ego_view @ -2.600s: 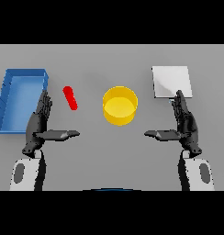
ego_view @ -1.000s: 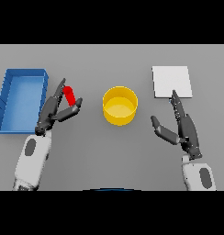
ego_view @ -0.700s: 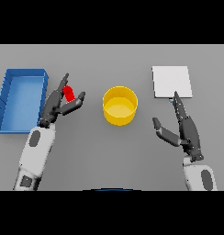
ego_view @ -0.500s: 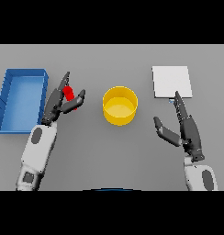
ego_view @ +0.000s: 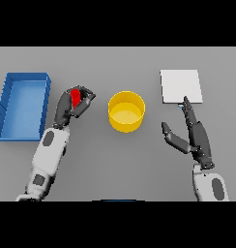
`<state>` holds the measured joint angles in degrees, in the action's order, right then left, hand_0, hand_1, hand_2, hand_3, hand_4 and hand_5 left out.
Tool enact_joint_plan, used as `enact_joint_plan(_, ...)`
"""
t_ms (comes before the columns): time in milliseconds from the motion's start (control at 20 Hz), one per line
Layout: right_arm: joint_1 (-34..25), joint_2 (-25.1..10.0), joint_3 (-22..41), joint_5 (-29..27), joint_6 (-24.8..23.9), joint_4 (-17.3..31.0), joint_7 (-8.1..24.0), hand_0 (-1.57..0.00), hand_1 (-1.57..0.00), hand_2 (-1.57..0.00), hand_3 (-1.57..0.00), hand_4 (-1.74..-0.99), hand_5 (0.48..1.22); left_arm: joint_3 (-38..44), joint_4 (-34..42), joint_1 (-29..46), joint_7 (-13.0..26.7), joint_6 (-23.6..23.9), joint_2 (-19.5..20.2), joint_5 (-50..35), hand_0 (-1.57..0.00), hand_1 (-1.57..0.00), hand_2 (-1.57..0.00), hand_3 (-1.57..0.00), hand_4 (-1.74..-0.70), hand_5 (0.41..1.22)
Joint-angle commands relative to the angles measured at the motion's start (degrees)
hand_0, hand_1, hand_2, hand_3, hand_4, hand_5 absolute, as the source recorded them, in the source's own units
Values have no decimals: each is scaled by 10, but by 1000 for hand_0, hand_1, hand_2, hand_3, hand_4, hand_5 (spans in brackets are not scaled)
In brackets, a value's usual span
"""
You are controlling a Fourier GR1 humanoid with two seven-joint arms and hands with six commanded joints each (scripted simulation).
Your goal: Pick up the red beaker and tilt it to pour out 1 green nut into yellow bowl. Pick up the yellow bowl and place it on the metallic measuring scale.
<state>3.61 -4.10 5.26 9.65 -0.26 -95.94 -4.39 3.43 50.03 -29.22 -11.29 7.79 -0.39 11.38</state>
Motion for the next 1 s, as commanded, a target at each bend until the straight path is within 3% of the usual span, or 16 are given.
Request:
enact_joint_plan(0,1,1,1,2,-1,0,-1,1,1,1,1,-1239,648,-4,-2,0,-4,1,4,5,-1049,-1067,-1106,-1058,-1589,1079)
enact_joint_plan(100,-1,1,3,5,-3,-3,-5,1,1,1,1,-1242,650,-6,3,3,-5,-2,4,2,-1237,-1248,-1273,-1154,-1636,1130)
enact_joint_plan(250,1,0,-2,-11,5,-11,-3,1,1,1,1,-1255,644,-12,12,5,4,1,0,7,-1400,-1406,-1419,-1357,-1542,1174)
enact_joint_plan(350,0,1,2,3,-4,-9,-1,1,1,1,1,-1245,642,2,22,7,-10,-22,-2,-23,-1462,-1465,-1473,-1434,-1614,1165)
enact_joint_plan(450,4,3,4,2,-2,-9,-10,1,1,1,1,-1246,644,9,46,10,-19,-44,-4,-52,-1501,-1503,-1509,-1484,-1660,1150)
enact_joint_plan(650,7,-3,5,7,1,-9,-20,1,1,1,1,-1228,645,10,90,-1,11,-63,11,-79,-1542,-1543,-1545,-1535,-1708,1132)
enact_joint_plan(950,3,-5,9,27,-12,-10,-29,1,1,1,1,-1219,660,-25,94,-29,43,-67,42,-49,-1556,-1557,-1558,-1553,-1724,1135)
